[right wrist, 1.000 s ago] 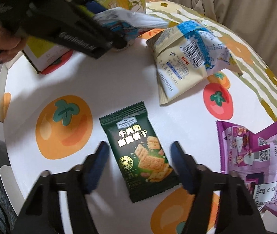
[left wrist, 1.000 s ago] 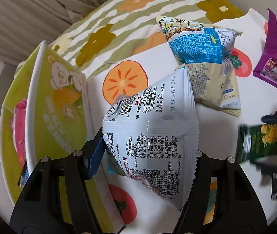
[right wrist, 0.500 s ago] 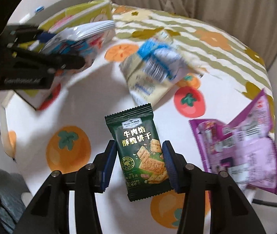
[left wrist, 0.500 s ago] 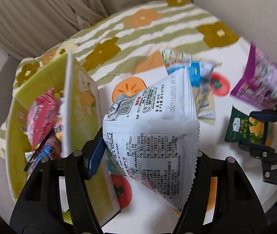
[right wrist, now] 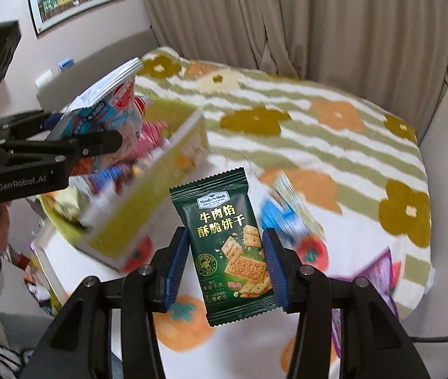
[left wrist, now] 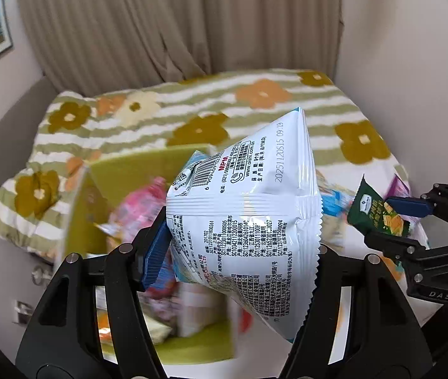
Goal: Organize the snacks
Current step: 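Carry both items over the box and open both tools to drop them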
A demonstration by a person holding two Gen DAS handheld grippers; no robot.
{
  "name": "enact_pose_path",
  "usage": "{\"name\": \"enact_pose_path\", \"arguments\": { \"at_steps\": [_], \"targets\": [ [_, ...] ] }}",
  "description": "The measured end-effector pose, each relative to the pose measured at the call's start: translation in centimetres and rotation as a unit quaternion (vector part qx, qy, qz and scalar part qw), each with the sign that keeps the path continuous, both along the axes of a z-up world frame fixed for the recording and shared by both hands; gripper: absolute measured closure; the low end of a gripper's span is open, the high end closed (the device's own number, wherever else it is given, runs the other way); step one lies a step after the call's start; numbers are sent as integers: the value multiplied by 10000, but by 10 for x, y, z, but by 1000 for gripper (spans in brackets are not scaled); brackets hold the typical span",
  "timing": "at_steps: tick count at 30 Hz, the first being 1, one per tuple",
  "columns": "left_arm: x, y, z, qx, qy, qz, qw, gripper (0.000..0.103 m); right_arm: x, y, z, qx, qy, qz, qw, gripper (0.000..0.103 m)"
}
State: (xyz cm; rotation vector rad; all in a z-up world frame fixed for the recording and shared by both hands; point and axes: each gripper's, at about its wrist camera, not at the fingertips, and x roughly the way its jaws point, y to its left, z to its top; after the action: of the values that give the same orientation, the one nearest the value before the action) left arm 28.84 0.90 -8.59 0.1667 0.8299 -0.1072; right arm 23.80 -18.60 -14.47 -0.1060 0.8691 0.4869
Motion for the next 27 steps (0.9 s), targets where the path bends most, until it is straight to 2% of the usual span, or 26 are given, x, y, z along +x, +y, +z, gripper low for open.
{"name": "enact_pose_path", "arguments": {
  "at_steps": [4, 8, 12, 17, 19, 20, 21, 22, 23, 27],
  "targets": [
    [7, 44, 15, 14, -145, 184, 9997, 43, 8, 39, 20, 168, -125, 42, 9998, 59],
    [20, 86, 16, 64, -188, 311, 9993, 43, 16, 77, 27, 216, -203, 90, 9995, 59],
    [43, 126, 6, 36, -50, 333, 9994, 43, 29, 119, 28, 321, -156, 35, 9994, 59],
    [79, 159, -24, -60, 257, 214, 9994, 42, 39, 157, 18, 332, -7, -160, 9993, 59],
    [91, 164, -35, -47, 402, 118, 9991, 36, 43, 168, 11, 375, 112, -274, 9989, 59],
    [95, 166, -40, -46, 470, 94, 9988, 28, 46, 173, 7, 416, 186, -339, 9984, 59],
    [98, 170, -44, -39, 480, 123, 9988, 13, 48, 176, 3, 432, 238, -378, 9981, 59],
    [98, 173, -46, -37, 468, 153, 9988, 4, 50, 179, -2, 439, 312, -423, 9977, 59],
    [96, 175, -47, -82, 447, 147, 9989, 0, 51, 181, -4, 429, 360, -448, 9974, 59],
    [81, 190, -54, -442, 571, 185, 9972, 0, 52, 188, -13, 231, 428, -472, 9977, 59]
  ]
}}
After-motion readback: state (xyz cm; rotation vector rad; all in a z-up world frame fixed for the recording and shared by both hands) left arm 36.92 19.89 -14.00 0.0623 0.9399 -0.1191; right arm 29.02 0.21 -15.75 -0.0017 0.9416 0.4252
